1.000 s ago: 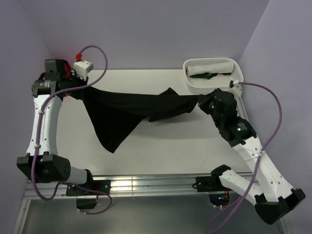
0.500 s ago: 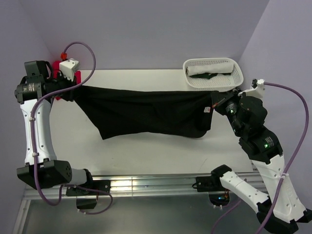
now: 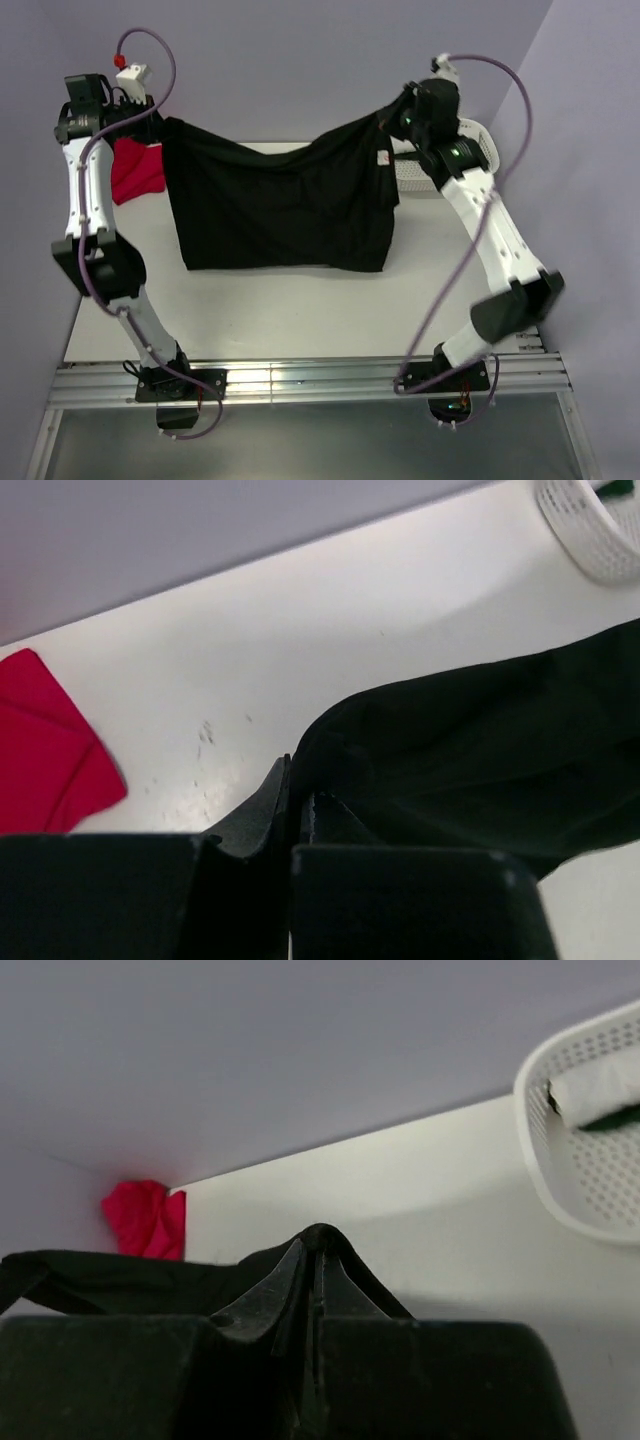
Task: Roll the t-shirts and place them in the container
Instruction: Flatten the tshirt
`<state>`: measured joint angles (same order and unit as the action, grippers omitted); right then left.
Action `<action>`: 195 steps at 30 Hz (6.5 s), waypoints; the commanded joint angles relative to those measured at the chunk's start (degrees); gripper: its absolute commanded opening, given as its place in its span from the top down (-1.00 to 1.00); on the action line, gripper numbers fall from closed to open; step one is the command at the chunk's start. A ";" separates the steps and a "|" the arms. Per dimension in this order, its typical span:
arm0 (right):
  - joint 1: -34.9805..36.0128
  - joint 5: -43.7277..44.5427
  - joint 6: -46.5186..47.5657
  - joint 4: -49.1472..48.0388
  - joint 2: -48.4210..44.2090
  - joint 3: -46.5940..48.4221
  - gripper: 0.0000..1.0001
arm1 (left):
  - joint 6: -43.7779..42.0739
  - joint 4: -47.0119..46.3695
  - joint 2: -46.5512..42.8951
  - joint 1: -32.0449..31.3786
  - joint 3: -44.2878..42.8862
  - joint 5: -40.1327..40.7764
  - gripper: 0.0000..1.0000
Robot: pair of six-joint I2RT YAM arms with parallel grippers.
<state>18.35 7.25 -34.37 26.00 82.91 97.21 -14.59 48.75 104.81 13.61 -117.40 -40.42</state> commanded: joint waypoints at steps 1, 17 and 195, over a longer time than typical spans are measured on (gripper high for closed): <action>-2.00 -6.97 4.83 -8.69 9.43 11.30 1.00 | 13.87 -16.03 9.42 0.37 -12.96 0.52 1.00; -5.96 -5.94 -1.30 -14.66 9.23 5.66 1.00 | 5.93 -13.55 10.60 1.60 -12.95 1.76 0.99; 32.00 17.19 -23.46 3.28 -4.77 -52.11 0.04 | -15.73 5.21 1.00 1.34 34.44 19.68 0.99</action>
<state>48.90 25.45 -54.83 33.15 81.21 47.59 -29.34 53.23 106.96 15.42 -81.56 -20.25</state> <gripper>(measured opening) 0.487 0.012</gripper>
